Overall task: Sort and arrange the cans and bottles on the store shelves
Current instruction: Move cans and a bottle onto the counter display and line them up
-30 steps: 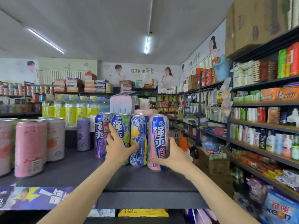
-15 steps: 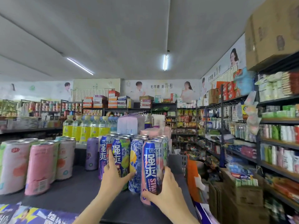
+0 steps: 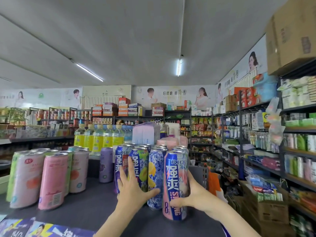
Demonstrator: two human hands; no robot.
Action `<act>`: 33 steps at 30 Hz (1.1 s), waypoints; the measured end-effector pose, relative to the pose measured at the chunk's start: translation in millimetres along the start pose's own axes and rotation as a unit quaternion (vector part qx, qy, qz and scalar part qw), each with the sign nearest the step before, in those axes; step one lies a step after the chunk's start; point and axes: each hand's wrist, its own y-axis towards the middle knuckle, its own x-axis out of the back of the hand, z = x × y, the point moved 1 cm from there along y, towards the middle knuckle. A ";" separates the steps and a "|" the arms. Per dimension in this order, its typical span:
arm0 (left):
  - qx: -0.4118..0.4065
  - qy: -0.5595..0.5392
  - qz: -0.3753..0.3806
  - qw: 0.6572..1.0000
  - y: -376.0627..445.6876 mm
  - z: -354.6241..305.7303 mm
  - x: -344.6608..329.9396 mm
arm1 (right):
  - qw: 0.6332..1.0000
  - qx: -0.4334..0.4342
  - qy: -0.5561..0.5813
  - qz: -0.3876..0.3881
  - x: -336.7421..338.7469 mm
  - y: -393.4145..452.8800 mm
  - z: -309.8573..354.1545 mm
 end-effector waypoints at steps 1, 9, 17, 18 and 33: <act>-0.011 0.013 -0.007 1.000 0.5 -1.0 -1.2 | 1.000 -0.008 0.007 0.008 0.6 3.5 -0.4; -0.045 -0.059 -0.008 0.997 4.8 5.7 0.3 | 1.000 0.007 0.007 -0.011 -1.7 12.6 -9.1; -0.076 -0.088 0.055 0.992 22.8 28.5 16.1 | 0.996 0.011 -0.035 -0.079 -16.0 28.3 -21.0; -0.074 -0.092 0.060 0.991 24.2 31.2 18.0 | 0.995 0.014 -0.045 -0.089 -18.9 30.7 -21.5; -0.072 -0.066 0.008 0.995 14.2 25.1 12.4 | 0.986 -0.020 -0.148 -0.072 -17.7 17.9 -32.5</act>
